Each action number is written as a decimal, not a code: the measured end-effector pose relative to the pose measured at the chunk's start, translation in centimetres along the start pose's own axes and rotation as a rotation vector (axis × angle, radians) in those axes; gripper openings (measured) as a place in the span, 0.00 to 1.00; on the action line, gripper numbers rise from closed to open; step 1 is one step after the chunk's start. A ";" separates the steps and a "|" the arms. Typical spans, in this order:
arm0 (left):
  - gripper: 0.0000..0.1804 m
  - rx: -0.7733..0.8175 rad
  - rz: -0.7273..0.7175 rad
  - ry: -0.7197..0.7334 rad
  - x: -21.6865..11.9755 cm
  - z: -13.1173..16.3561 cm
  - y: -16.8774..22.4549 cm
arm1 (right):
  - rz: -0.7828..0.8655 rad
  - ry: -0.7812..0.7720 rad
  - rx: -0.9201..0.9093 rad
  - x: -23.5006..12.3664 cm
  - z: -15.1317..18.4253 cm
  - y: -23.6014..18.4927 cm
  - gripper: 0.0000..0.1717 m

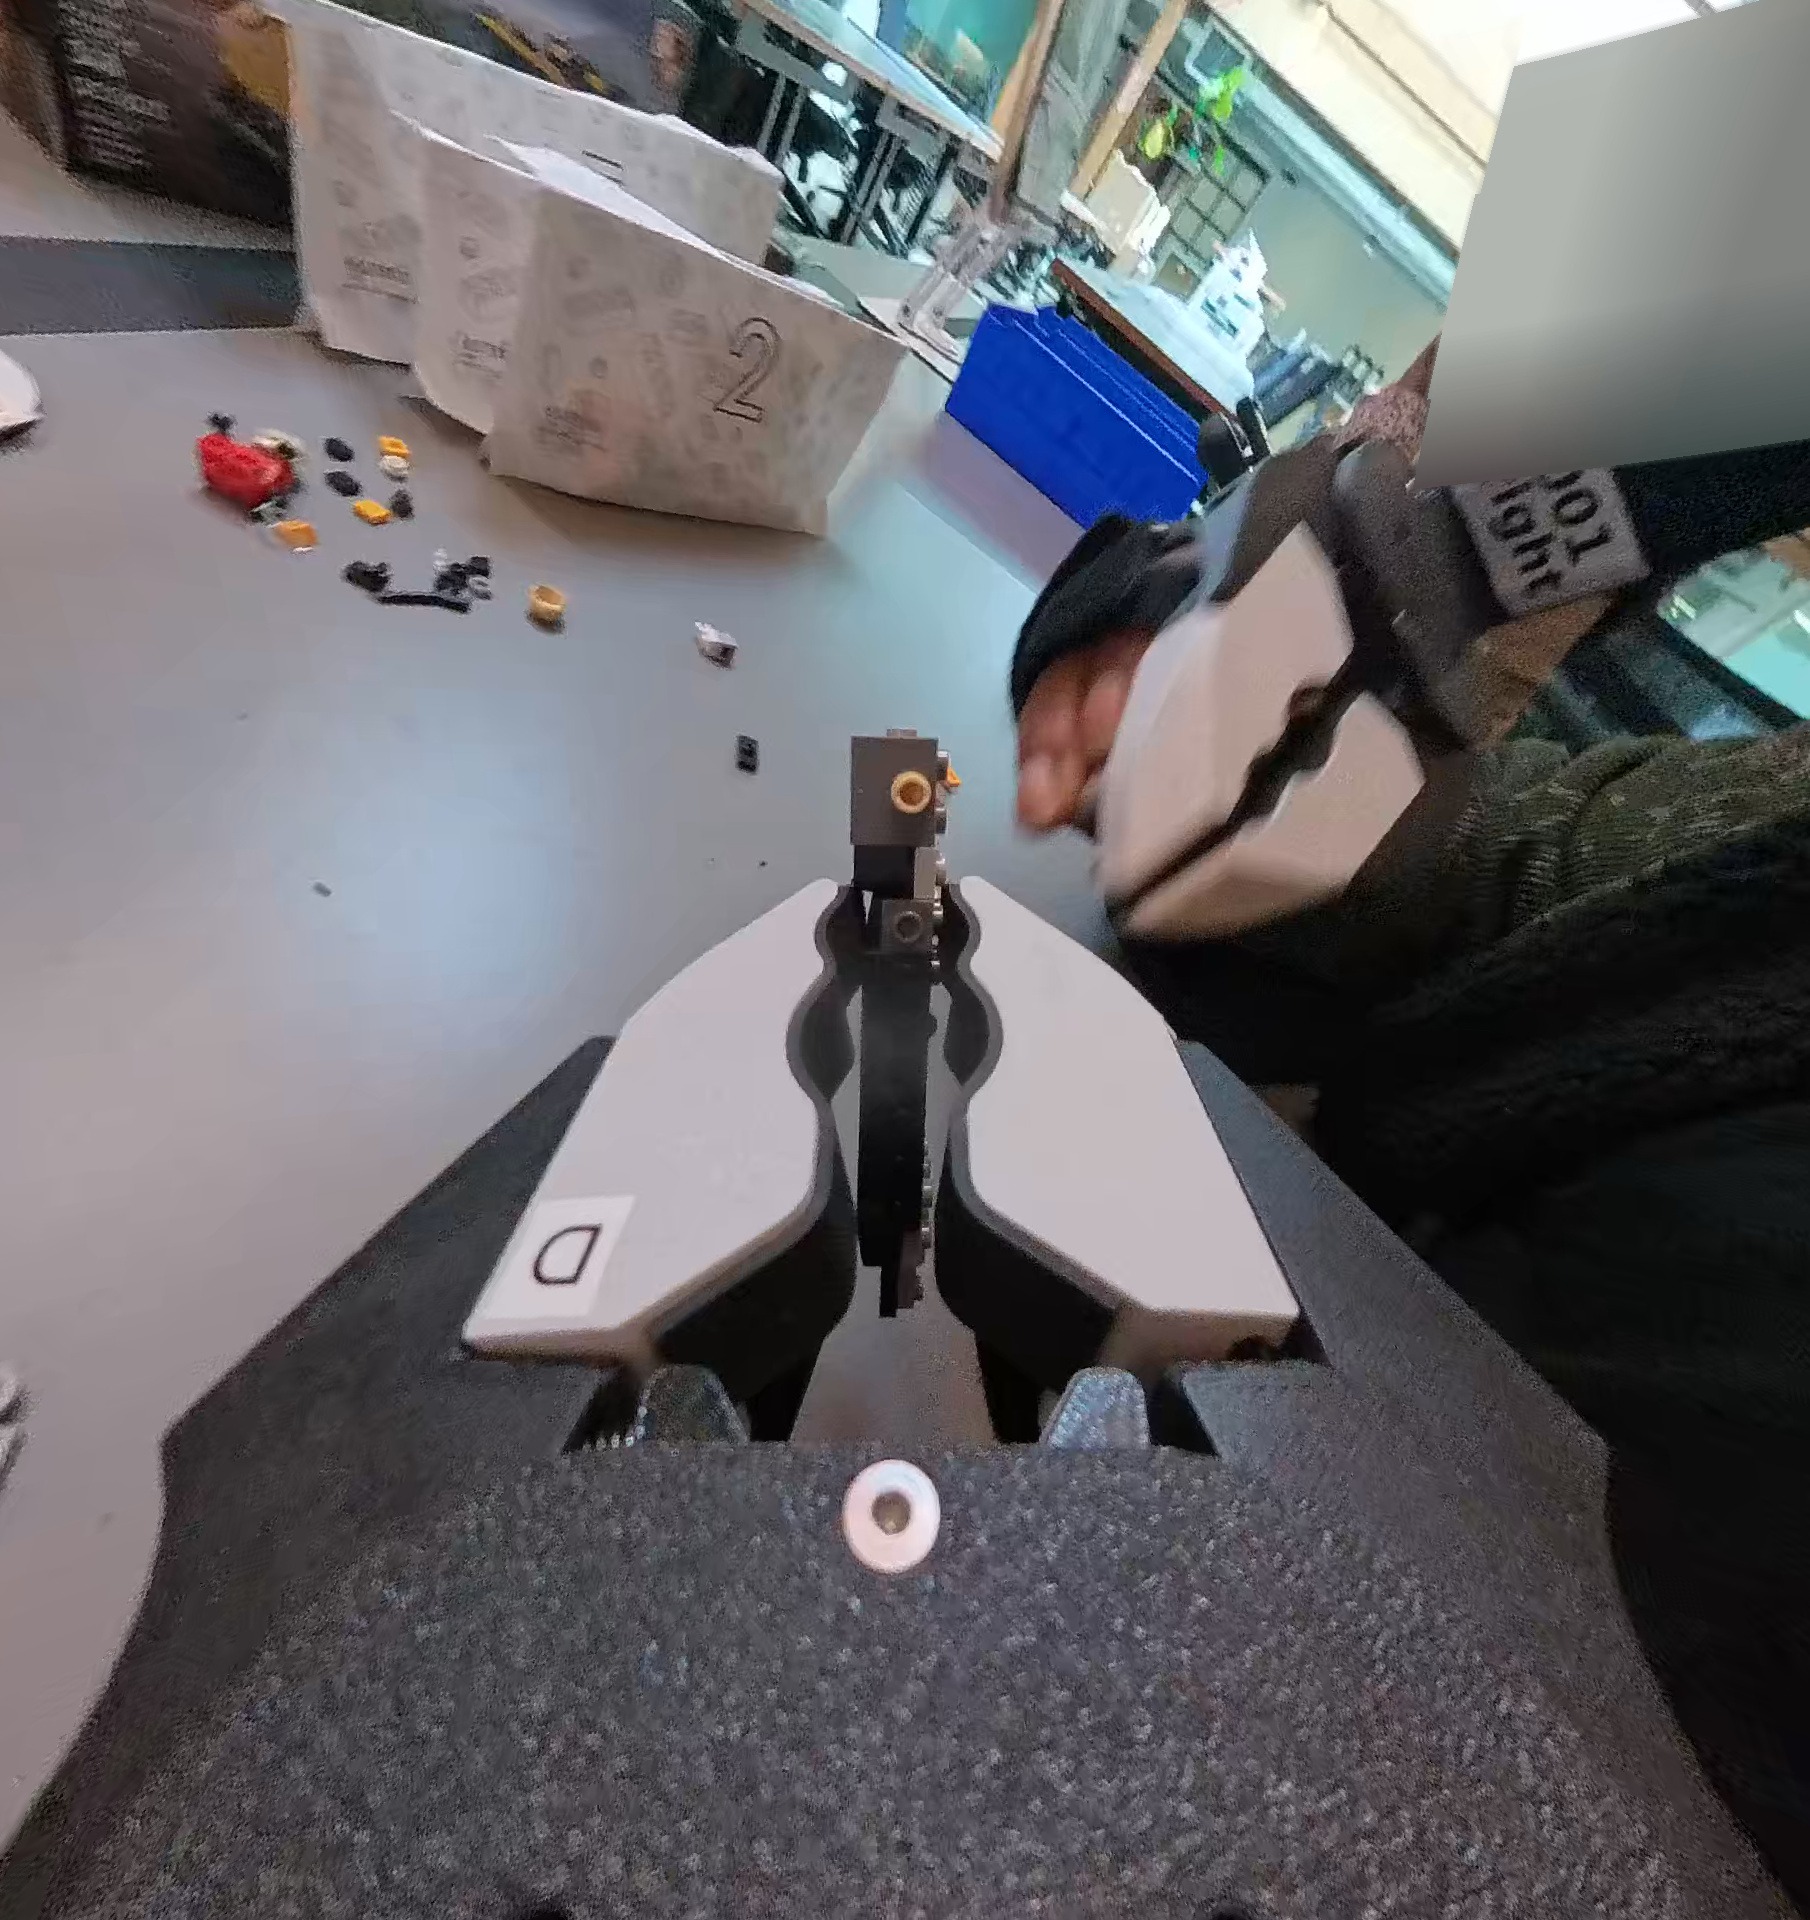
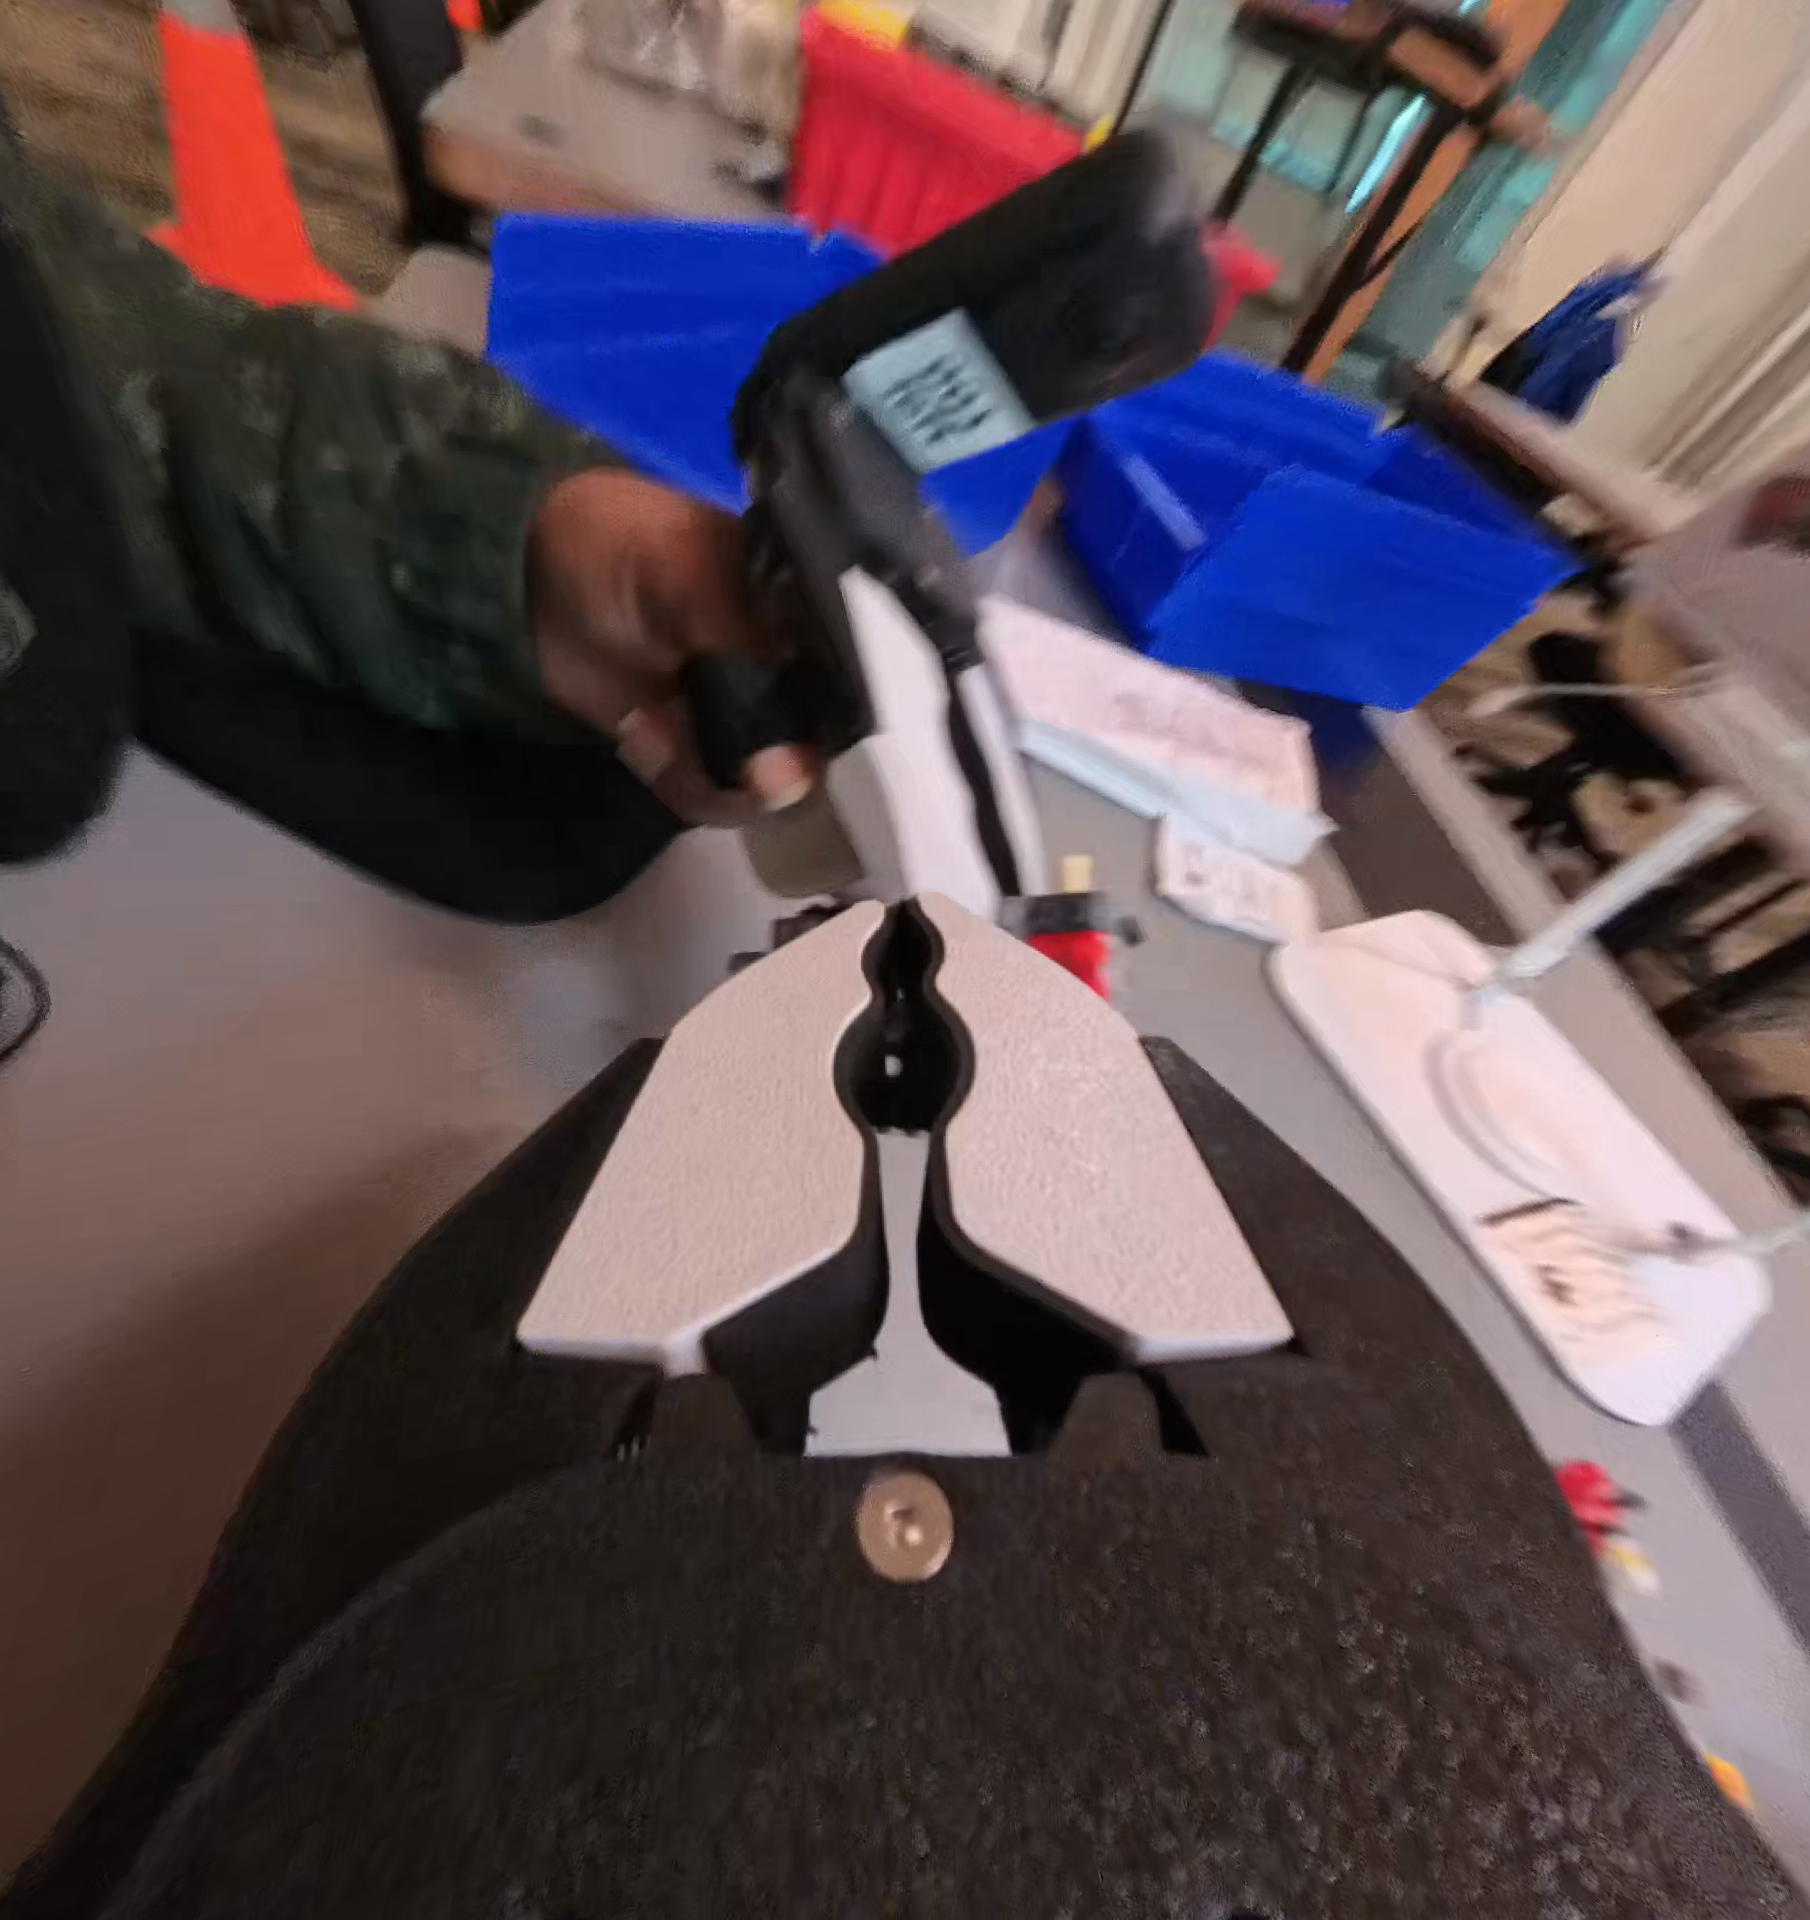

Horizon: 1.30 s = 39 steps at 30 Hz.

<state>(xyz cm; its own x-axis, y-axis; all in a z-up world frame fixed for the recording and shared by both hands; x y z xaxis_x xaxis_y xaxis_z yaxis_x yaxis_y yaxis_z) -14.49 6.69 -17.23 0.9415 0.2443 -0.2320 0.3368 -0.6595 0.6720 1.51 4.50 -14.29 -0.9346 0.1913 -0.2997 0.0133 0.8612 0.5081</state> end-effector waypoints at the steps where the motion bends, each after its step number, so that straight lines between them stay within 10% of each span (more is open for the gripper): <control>1: 0.08 -0.011 -0.004 0.009 -0.3 0.1 -0.3 | 0.054 0.011 -0.017 -0.8 -0.2 0.6 0.00; 8: 0.08 -0.055 0.089 0.037 -0.2 -0.2 0.1 | 0.135 -0.055 -0.001 -1.2 1.2 1.5 0.16; 26: 0.08 0.364 0.023 0.038 0.0 0.7 2.1 | 0.058 -0.079 -0.041 -1.9 1.1 1.1 0.11; 39: 0.08 0.342 -0.063 0.003 0.2 0.7 2.0 | 0.170 -0.196 -0.280 -1.5 0.8 0.0 0.09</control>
<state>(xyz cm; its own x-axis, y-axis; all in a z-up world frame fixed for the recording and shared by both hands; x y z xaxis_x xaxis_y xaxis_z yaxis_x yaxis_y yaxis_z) -13.63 4.95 -16.39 0.9187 0.2943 -0.2633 0.3794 -0.8427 0.3820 3.18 4.59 -14.54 -0.8414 0.4301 -0.3272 0.0393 0.6526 0.7567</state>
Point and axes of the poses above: each gripper's, where its closed fingertips meet, x out along the fingers, z out of its underside, y = z × x across the jaws, the point moved 9 cm from there along -x, back along the fingers, and after that the axes turned 12 degrees about -x, right-handed, at the moved point
